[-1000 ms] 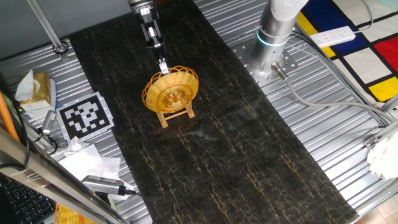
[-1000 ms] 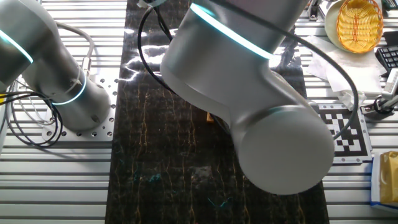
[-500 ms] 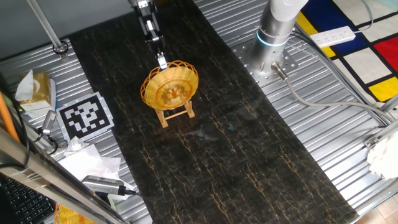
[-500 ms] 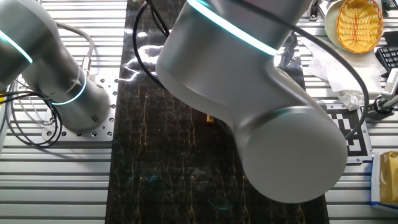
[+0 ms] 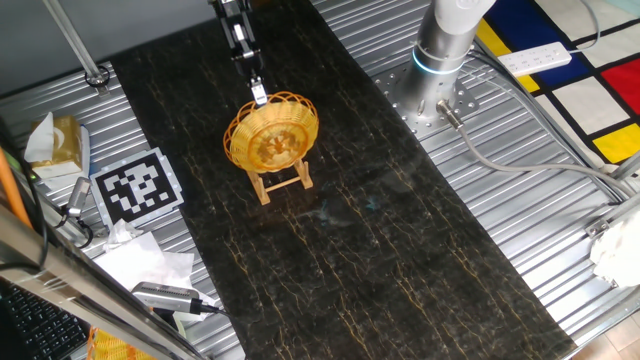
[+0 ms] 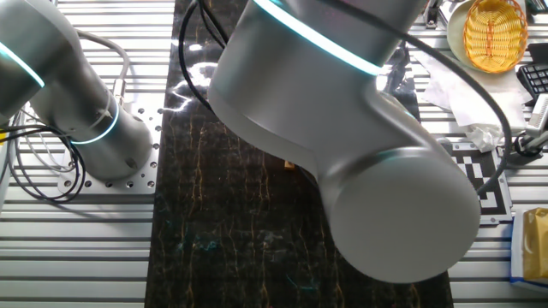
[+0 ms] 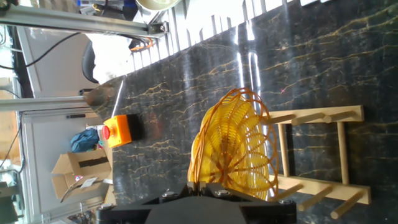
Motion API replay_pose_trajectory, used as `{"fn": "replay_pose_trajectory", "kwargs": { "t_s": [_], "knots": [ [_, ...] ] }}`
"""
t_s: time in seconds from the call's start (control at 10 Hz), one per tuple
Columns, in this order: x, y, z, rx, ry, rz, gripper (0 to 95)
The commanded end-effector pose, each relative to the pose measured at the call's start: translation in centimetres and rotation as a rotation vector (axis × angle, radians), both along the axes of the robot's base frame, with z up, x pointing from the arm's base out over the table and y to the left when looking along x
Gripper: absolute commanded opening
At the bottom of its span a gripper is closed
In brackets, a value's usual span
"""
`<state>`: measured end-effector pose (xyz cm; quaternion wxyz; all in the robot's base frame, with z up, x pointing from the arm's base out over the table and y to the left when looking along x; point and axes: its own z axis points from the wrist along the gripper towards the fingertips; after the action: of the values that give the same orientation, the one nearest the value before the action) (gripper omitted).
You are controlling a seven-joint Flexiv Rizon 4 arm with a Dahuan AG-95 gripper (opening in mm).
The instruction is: Take the dish off the dish rack
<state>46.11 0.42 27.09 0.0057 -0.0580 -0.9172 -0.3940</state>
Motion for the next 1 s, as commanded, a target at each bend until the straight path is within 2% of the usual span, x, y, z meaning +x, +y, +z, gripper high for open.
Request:
{"fn": "replay_pose_trajectory", "kwargs": {
  "t_s": [0.1, 0.8, 1.0],
  "knots": [
    [0.0, 0.1, 0.6, 0.002, 0.002, -0.003, 0.0],
    [-0.4, -0.1, 3.6, 0.021, -0.002, -0.002, 0.0],
    [-0.4, 0.3, 4.2, 0.008, -0.001, -0.004, 0.0]
  ]
}}
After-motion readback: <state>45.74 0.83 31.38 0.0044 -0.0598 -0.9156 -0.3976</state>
